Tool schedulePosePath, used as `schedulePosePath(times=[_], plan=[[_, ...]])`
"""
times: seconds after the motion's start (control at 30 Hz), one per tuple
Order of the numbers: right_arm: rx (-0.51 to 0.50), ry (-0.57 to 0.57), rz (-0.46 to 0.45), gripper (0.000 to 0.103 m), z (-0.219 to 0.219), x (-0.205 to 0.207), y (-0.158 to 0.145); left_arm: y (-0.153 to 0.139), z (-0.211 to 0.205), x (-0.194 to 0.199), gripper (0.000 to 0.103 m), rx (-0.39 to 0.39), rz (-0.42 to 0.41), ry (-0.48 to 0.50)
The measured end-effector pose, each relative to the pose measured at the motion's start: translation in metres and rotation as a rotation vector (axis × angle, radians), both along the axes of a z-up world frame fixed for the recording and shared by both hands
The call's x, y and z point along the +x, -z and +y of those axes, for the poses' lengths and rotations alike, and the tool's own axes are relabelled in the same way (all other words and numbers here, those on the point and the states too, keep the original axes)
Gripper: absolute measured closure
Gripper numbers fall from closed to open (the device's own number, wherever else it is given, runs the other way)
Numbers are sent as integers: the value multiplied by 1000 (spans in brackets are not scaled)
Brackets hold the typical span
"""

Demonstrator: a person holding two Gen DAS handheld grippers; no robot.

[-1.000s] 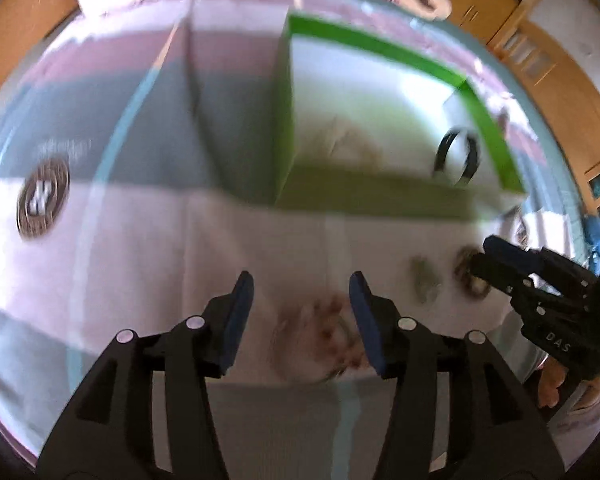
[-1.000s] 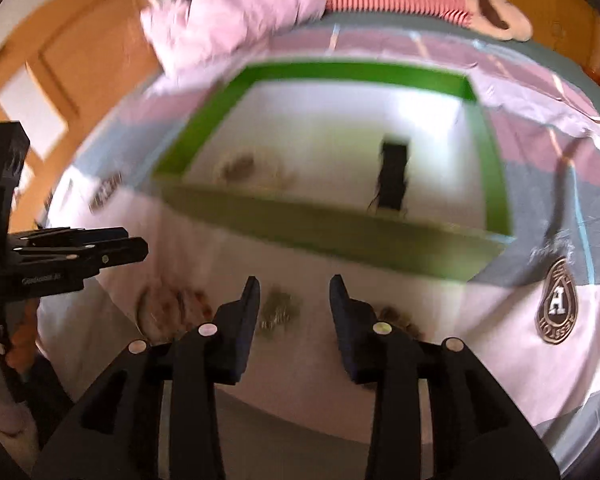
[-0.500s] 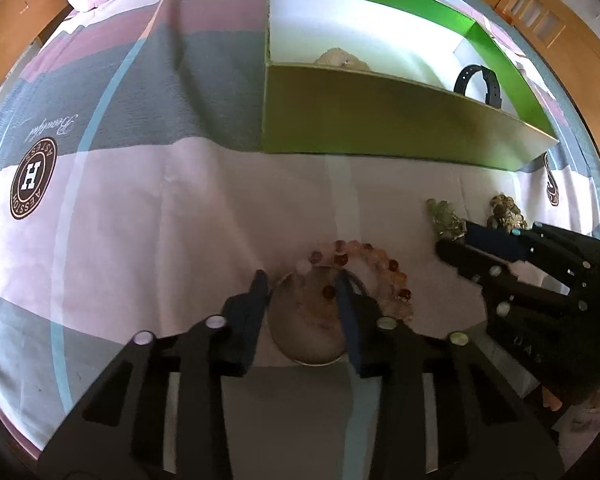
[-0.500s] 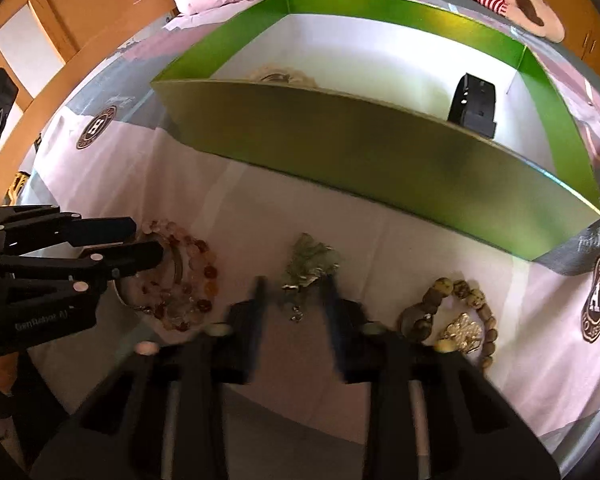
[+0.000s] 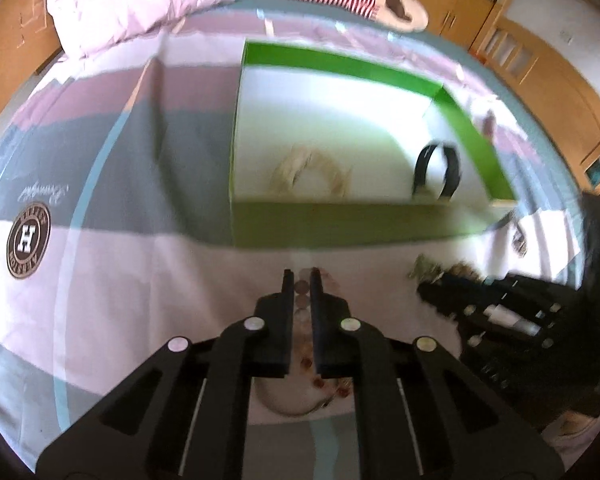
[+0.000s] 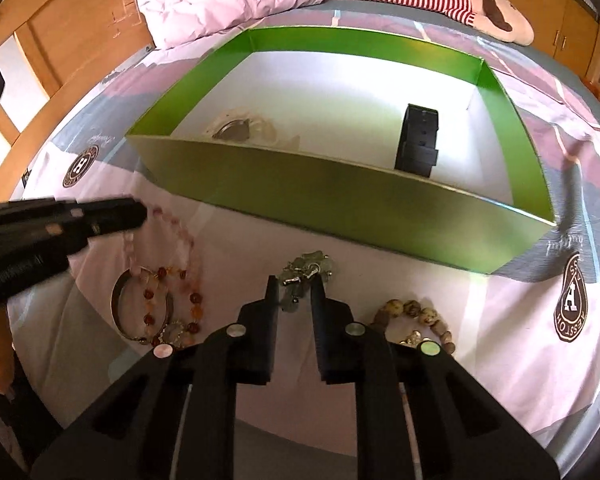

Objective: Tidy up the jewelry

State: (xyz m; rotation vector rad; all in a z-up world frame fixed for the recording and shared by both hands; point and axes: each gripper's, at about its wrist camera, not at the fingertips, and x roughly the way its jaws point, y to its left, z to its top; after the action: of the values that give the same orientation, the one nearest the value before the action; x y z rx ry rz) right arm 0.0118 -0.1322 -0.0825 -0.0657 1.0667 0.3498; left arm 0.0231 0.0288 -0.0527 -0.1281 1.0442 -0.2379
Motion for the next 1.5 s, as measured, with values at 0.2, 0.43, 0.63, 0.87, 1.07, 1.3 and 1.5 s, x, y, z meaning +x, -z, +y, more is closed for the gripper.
schedulePosePath(times=[0.2, 0.43, 0.63, 0.87, 1.07, 1.3, 1.5], plan=[[13, 23, -5, 87, -6, 2, -4, -2, 21, 4, 96, -51, 26, -50], [2, 25, -15, 87, -6, 1, -4, 7, 17, 5, 96, -29, 46, -54], [3, 32, -29, 87, -5, 0, -6, 3, 13, 2, 96, -5, 19, -54], [-15, 18, -20, 87, 0, 1, -1, 4, 1, -2, 96, 44, 11, -23], [-18, 19, -17, 87, -1, 2, 0, 6, -4, -3, 95, 71, 11, -14], [-25, 12, -17, 87, 1, 1, 0, 8, -9, -4, 95, 85, 12, 2], [-27, 13, -17, 87, 1, 1, 1, 9, -12, -5, 95, 91, 14, 10]])
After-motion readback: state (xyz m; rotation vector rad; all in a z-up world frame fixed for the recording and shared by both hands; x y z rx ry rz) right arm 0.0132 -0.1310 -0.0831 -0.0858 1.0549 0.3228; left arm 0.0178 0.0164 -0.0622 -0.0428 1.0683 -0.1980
